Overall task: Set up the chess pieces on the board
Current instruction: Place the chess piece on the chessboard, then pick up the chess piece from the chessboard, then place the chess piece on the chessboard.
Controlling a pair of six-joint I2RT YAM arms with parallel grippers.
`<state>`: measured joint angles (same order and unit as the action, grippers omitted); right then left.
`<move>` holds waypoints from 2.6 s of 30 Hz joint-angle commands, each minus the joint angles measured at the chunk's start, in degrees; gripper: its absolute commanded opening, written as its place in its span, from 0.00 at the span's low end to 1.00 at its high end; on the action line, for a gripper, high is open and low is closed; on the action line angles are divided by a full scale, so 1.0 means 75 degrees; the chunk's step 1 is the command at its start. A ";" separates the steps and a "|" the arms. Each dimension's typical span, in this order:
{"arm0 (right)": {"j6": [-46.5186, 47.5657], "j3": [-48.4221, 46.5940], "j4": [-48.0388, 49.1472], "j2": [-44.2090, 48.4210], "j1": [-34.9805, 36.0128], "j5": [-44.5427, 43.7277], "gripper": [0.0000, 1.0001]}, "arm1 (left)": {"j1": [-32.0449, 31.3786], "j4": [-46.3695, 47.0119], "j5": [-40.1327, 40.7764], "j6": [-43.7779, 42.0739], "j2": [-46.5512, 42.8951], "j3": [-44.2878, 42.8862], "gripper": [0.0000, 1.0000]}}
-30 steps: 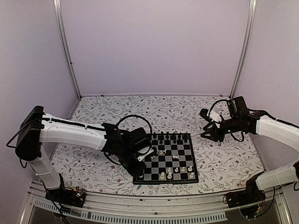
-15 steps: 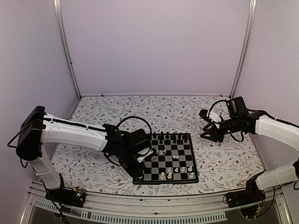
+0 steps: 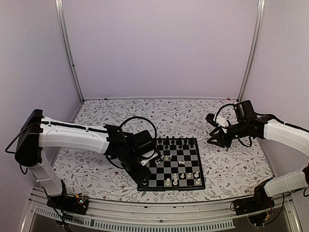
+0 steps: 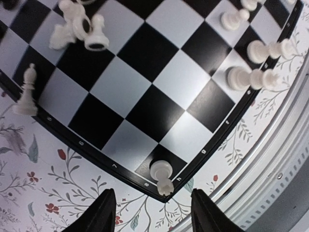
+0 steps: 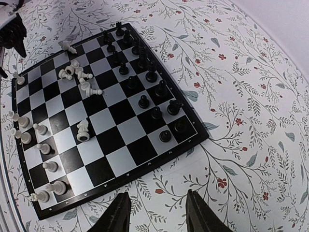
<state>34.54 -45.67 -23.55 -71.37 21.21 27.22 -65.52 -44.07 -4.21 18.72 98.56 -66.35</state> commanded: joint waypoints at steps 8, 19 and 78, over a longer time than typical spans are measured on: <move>0.0070 0.0065 -0.0094 0.0090 -0.0021 0.0018 0.42 | 0.1059 0.0608 0.0158 -0.2246 -0.0500 -0.0144 0.54; 0.0093 0.0089 -0.0097 0.0177 -0.0010 -0.0039 0.42 | 0.1987 0.0791 0.0172 -0.2703 0.0634 -0.0544 0.58; -0.1714 -0.3538 -0.1345 -0.1468 0.0508 0.3327 0.41 | 0.1480 0.5014 -0.1770 -0.1229 -0.0261 -0.0884 0.16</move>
<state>27.90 -67.31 -29.80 -78.59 21.96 42.19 -52.25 -21.61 -17.08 2.39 97.38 -75.83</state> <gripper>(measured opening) 0.398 0.193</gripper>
